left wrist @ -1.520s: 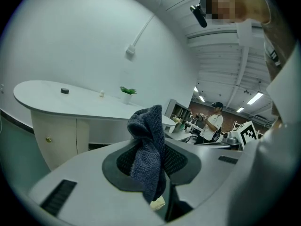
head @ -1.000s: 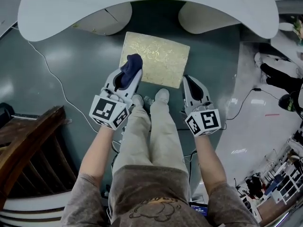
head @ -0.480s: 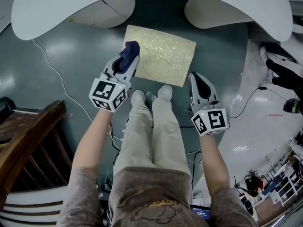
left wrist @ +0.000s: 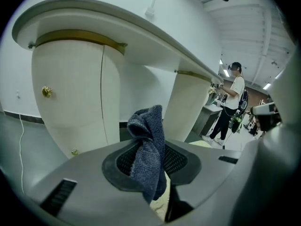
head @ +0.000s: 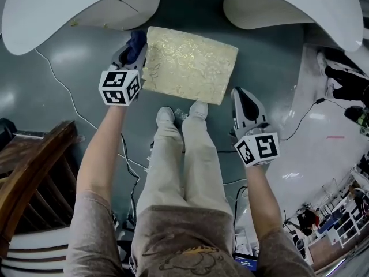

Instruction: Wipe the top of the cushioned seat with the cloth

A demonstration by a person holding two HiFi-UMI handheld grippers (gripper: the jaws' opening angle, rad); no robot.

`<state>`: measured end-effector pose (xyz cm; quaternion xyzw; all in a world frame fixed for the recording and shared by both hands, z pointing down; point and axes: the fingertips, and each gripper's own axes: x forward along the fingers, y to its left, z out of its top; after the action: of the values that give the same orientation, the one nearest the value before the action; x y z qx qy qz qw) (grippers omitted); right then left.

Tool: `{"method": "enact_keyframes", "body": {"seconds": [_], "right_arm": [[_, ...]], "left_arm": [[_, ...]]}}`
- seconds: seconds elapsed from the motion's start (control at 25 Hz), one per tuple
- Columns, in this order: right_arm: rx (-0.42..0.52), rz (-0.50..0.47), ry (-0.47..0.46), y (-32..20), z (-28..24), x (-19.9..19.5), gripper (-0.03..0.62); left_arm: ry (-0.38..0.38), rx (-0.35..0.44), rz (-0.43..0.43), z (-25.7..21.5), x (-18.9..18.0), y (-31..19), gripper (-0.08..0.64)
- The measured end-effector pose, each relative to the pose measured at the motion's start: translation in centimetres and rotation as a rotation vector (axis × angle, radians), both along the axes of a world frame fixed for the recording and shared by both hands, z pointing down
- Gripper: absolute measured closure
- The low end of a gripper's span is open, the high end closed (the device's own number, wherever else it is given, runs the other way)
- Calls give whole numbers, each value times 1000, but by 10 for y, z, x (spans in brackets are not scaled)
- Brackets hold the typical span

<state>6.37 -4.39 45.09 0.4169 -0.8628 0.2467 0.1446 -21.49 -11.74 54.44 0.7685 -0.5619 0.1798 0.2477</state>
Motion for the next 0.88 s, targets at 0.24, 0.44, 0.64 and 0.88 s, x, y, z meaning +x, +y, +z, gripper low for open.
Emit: {"method": "enact_keyframes", "body": {"seconds": [0.24, 0.44, 0.64, 0.88], "right_arm": [[-14, -17, 3, 0, 11, 5, 588], [-21, -17, 3, 0, 14, 9, 588], [-27, -13, 3, 1, 18, 14, 588], [-44, -12, 8, 4, 23, 19, 588]], "left_arm": [[-1, -45, -75, 29, -20, -23, 462], [43, -95, -132, 49, -31, -35, 462], [83, -147, -131, 67, -32, -44, 462], [108, -198, -155, 83, -31, -42, 462]]}}
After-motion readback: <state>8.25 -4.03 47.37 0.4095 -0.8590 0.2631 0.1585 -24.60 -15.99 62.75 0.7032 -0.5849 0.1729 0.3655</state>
